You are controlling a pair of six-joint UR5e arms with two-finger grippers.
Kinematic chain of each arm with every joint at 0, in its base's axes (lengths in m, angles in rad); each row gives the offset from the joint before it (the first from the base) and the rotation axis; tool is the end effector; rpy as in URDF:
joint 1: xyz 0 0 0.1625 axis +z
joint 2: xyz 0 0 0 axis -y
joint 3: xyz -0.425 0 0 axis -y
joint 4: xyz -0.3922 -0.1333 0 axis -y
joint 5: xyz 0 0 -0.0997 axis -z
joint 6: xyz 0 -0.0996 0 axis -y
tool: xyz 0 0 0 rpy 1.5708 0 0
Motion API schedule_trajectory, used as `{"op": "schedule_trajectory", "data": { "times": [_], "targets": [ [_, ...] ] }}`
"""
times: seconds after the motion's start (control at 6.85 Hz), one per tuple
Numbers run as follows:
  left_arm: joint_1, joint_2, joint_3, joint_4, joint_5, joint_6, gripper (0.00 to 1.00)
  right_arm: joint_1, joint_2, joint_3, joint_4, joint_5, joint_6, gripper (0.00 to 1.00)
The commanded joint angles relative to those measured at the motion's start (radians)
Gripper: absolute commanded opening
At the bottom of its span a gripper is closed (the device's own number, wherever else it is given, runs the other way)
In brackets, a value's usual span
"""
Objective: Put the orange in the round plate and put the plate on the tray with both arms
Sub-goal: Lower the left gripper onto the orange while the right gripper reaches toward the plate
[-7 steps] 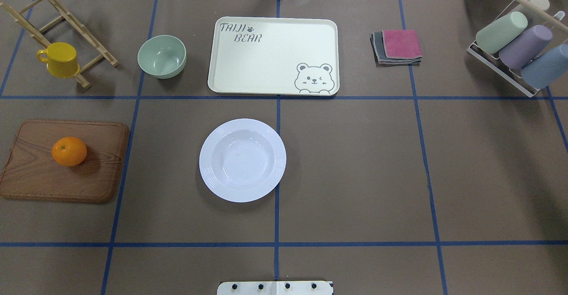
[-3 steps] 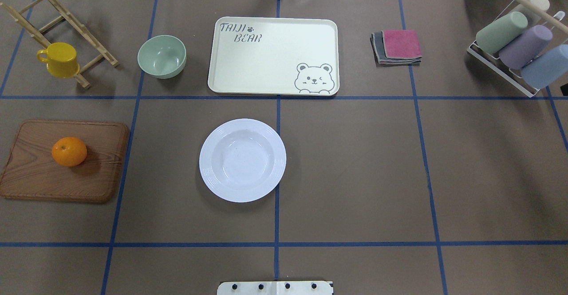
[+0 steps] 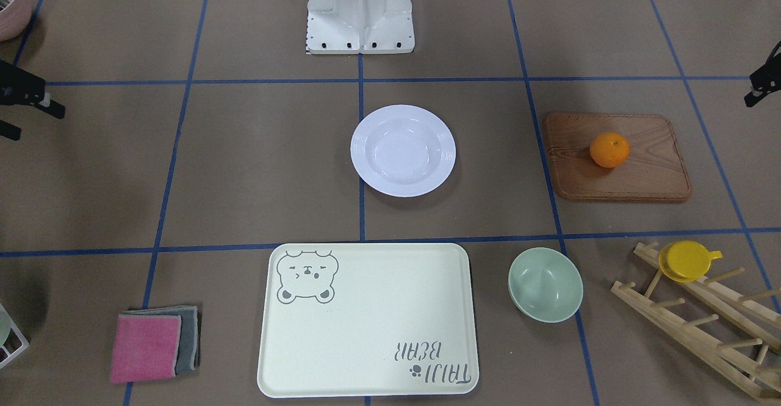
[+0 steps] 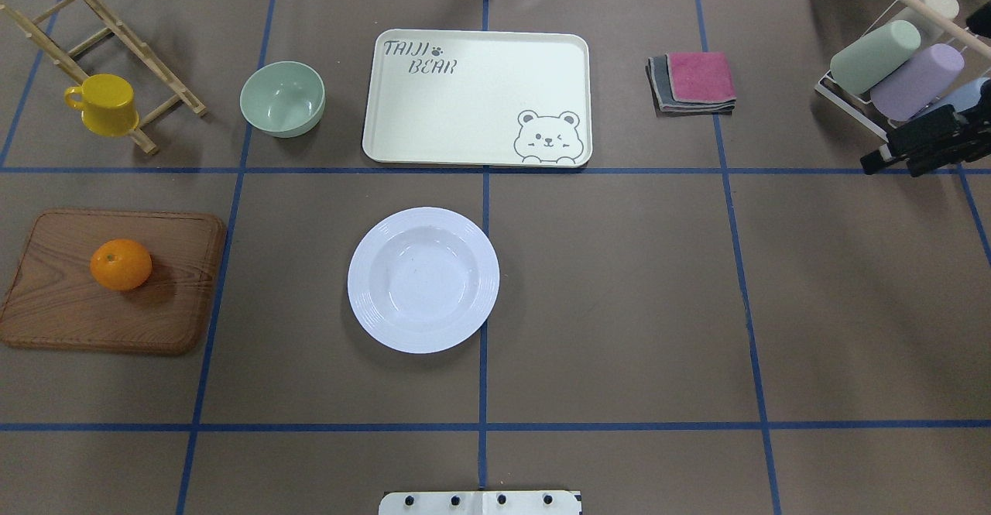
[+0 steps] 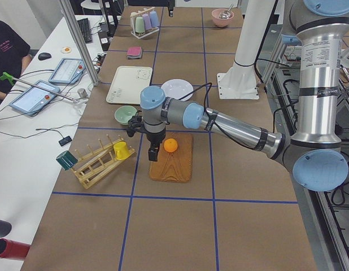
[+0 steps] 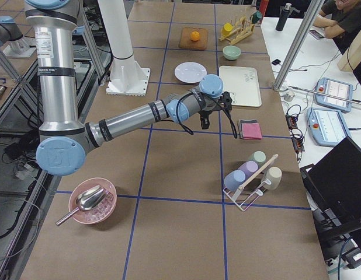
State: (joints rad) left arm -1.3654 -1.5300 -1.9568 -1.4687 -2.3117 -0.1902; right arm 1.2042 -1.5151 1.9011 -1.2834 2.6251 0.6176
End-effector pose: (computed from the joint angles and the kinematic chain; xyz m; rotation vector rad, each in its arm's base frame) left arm 0.0304 -0.4699 0.5018 0.0825 0.7685 0.1045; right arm -0.1341 -0.4794 0.4155 0.0579 -1.1740 -0.1332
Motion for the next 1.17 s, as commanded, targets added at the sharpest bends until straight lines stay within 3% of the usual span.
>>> {"op": "schedule_trajectory", "data": {
  "times": [0.0, 0.15, 0.29, 0.44, 0.73, 1.02],
  "targets": [
    [0.102, -0.004, 0.007, -0.106, 0.001, -0.200, 0.99, -0.116, 0.071, -0.019, 0.140, -0.063, 0.286, 1.00],
    [0.133, -0.004, 0.012, -0.140, 0.003, -0.259, 0.99, -0.186, 0.085, -0.036, 0.321, -0.126, 0.515, 1.00],
    [0.162, -0.005, 0.012, -0.143, 0.009, -0.282, 0.99, -0.316, 0.092, -0.098, 0.590, -0.275, 0.736, 0.99],
    [0.189, -0.019, 0.013, -0.145, 0.011, -0.329, 0.99, -0.428, 0.130, -0.158, 0.774, -0.401, 0.889, 0.99],
    [0.279, -0.041, 0.030, -0.220, 0.064, -0.482, 0.99, -0.489, 0.165, -0.165, 0.799, -0.451, 0.938, 1.00],
    [0.356, -0.045, 0.146, -0.435, 0.093, -0.607, 0.99, -0.523, 0.168, -0.155, 0.803, -0.488, 0.941, 1.00]
  ]
}}
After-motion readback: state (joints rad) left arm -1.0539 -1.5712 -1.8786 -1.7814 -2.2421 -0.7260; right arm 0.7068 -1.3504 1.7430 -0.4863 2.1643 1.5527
